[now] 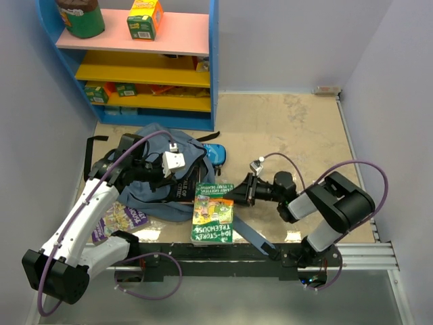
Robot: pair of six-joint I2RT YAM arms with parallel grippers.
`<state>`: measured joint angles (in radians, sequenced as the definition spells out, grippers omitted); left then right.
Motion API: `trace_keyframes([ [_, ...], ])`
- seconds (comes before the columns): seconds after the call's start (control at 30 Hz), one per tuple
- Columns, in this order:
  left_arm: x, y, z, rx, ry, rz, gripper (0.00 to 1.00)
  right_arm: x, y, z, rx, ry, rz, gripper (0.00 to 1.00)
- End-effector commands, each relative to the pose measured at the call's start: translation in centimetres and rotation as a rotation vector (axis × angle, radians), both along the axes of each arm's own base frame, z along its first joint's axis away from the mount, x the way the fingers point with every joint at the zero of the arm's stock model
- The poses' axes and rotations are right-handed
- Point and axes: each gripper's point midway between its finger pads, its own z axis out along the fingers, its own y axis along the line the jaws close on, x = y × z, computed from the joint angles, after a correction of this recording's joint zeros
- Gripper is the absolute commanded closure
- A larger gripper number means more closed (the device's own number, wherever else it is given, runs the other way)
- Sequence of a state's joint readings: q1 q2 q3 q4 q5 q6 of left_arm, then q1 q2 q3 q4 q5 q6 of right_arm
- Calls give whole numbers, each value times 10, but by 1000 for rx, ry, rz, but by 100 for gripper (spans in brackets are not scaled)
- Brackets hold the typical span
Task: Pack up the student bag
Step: Pick up the book from the center of the board.
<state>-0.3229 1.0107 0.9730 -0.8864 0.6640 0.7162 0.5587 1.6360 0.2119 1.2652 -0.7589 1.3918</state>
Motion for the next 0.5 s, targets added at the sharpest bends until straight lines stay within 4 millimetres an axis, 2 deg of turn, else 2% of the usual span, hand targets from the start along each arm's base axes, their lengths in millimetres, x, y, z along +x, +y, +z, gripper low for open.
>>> trace_keyframes([
  [0.0,1,-12,27,-74,-59,-31,100,-1,-6,138,370,-549,95,100],
  [0.07,1,-11,28,-75,-61,-30,100,5,-8,155,403,-595,104,100],
  [0.13,1,-11,29,-77,-66,-29,100,13,-6,159,405,-594,107,100],
  [0.2,1,-11,30,-76,-69,-27,100,24,-2,150,383,-560,100,100],
  [0.27,0,-10,30,-73,-71,-23,100,24,-2,161,431,-603,120,100],
  [0.4,0,-9,32,-72,-79,-21,100,40,4,153,420,-567,110,100],
  [0.47,0,-10,32,-74,-79,-23,100,53,10,139,390,-533,94,100],
])
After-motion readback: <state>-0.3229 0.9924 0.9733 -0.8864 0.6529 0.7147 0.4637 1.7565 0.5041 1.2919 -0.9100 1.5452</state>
